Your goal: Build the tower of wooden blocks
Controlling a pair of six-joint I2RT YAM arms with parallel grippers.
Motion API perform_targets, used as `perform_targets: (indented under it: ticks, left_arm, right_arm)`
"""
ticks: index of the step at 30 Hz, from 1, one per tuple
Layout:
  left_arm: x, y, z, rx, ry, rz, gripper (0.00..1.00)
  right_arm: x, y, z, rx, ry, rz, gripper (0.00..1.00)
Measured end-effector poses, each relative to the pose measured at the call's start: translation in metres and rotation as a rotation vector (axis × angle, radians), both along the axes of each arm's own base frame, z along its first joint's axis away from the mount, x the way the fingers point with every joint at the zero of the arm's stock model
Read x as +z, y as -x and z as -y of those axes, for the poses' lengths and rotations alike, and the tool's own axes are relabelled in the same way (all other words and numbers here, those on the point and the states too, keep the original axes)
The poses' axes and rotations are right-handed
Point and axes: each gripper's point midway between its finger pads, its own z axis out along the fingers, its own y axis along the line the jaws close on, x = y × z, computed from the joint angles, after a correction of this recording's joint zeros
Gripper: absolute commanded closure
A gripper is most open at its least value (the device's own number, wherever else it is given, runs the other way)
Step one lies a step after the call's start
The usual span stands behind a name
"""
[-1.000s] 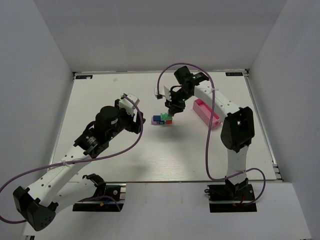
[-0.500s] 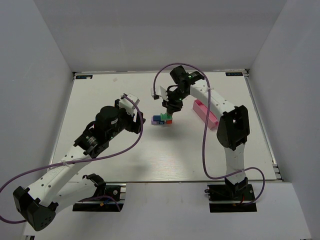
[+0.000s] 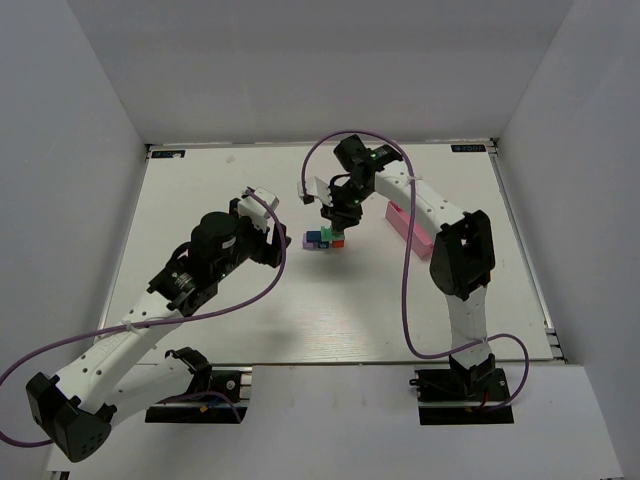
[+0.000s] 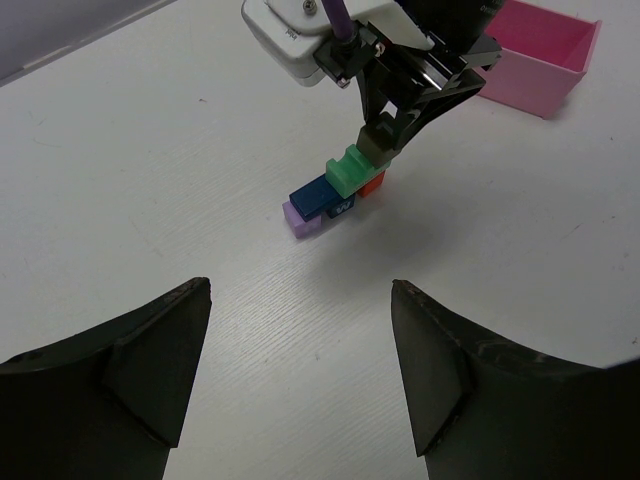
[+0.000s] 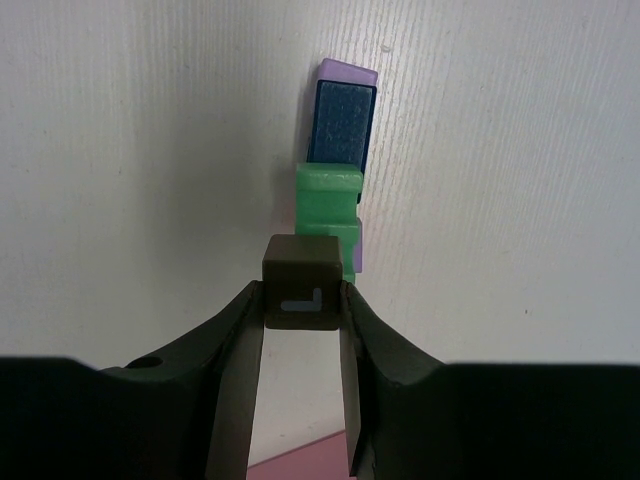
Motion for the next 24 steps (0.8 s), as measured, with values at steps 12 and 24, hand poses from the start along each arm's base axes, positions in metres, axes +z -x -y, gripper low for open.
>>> perform_targets:
  ticks: [12, 24]
  left_arm:
    - [0.0, 0.0, 0.0, 0.0, 0.0, 0.0, 0.18]
    - [0.0001, 0.0, 0.0, 0.0, 0.0, 0.0, 0.18]
  right_arm:
    - [-0.0038, -0.0023, 0.0021, -0.008, 0.018, 0.005, 0.86]
    - [-0.0024, -0.0076, -0.0011, -0.016, 0.006, 0.024, 0.86]
